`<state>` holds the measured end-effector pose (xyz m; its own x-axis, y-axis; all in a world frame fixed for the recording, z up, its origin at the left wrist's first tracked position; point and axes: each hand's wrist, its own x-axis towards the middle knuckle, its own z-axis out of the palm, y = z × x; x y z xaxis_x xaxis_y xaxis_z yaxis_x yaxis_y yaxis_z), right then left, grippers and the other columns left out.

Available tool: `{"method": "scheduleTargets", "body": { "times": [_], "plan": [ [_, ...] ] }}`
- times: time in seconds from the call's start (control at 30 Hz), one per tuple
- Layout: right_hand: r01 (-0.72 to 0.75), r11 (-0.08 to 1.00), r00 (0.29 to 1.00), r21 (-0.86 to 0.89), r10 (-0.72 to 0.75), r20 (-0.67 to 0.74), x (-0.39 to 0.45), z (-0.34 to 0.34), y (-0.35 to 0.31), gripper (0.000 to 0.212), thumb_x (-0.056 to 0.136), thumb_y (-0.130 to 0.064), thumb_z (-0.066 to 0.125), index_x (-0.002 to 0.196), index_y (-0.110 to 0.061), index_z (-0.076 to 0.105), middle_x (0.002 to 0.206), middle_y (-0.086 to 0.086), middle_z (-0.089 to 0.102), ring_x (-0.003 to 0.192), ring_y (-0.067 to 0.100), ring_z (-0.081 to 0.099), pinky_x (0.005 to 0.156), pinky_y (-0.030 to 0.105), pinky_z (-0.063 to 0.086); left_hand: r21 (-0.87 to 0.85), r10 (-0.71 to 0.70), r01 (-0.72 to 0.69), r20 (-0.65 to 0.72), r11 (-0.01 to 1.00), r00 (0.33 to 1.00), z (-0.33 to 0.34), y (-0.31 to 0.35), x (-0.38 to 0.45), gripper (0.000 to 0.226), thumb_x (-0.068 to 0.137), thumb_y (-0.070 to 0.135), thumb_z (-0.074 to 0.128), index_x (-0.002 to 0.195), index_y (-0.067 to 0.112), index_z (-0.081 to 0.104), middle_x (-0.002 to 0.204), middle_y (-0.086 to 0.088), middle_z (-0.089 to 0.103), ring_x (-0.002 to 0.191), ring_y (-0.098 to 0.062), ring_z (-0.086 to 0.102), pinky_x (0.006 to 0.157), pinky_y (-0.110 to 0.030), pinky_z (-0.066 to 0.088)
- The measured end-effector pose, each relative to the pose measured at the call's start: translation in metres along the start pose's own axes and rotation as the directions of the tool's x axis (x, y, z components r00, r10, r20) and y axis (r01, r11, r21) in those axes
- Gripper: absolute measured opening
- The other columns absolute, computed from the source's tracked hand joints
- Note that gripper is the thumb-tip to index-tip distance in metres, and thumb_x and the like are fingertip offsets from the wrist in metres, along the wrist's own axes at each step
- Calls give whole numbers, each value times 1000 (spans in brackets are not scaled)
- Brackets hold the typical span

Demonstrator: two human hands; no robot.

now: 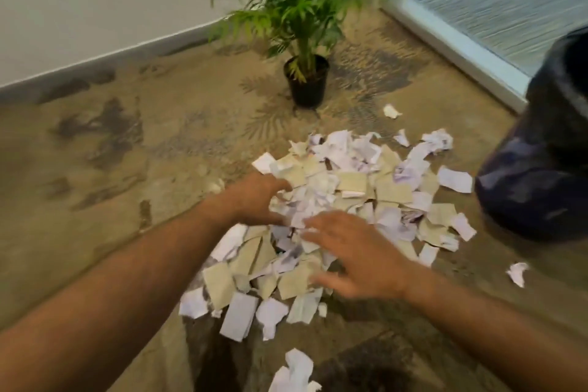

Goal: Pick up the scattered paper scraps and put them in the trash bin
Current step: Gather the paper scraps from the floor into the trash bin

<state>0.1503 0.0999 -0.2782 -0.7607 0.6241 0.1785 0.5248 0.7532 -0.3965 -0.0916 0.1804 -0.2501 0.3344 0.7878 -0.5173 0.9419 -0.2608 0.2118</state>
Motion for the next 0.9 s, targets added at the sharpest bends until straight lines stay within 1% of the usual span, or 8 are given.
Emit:
{"method": "scheduleTargets", "body": {
  "times": [0.1,0.17,0.27,0.37,0.5,0.67,0.8,0.9],
  "plan": [
    [88,995,946,-55,-67,318,-9,56,-31,97,78,-83,44,154,-31,13,163,8,7,149,34,2,114,63,4,13,-143,143,33,990,989,51,-45,-40,113,57,84,68,151,42,20,160,-4,24,144,-31,23,114,-53,30],
    [145,988,911,-51,-114,397,-23,88,-51,102,78,-82,44,154,-35,-4,163,10,-11,147,39,-16,105,74,-11,-9,-196,196,47,980,980,82,-57,-64,134,40,93,66,151,52,2,165,-4,1,149,-35,5,116,-61,22],
    [207,966,921,-157,-138,365,-46,131,-64,74,93,-59,46,154,-34,11,162,15,12,145,47,13,93,83,21,-58,-252,256,59,965,966,118,-59,-86,151,26,93,70,144,60,-18,159,2,-33,149,-42,-12,109,-72,21],
    [125,963,952,-239,-48,302,-54,148,-56,76,87,-70,41,152,-35,22,159,18,21,143,49,20,92,86,18,-52,-239,244,97,968,966,140,-51,-91,153,31,83,79,136,62,-30,149,4,-49,148,-44,-17,103,-73,34],
    [-132,960,952,-246,192,239,-32,138,-43,81,81,-84,34,149,-41,28,159,17,21,146,44,14,100,80,13,59,-229,226,53,972,972,145,-39,-81,148,48,67,86,139,58,-30,160,0,-32,147,-44,7,102,-61,43],
    [-274,935,921,-226,322,219,-19,130,-30,69,87,-67,41,148,-37,30,142,11,49,132,35,39,97,57,39,26,-228,227,32,974,973,140,-37,-66,118,67,52,84,146,57,-3,163,2,-2,142,-35,20,102,-56,46],
    [-196,957,948,-214,241,209,-12,123,-23,70,72,-34,76,136,-31,47,127,4,62,106,29,59,77,45,53,-81,-234,233,-3,969,972,137,-42,-57,86,77,40,80,148,45,31,159,0,21,137,-30,35,103,-44,46],
    [-149,972,962,-183,186,199,-10,117,-8,78,50,-10,81,123,-25,59,108,0,69,88,25,63,58,35,54,-144,-232,222,-56,964,971,137,-43,-54,66,81,30,77,141,38,49,145,1,40,128,-27,48,97,-39,49]
  ]
}}
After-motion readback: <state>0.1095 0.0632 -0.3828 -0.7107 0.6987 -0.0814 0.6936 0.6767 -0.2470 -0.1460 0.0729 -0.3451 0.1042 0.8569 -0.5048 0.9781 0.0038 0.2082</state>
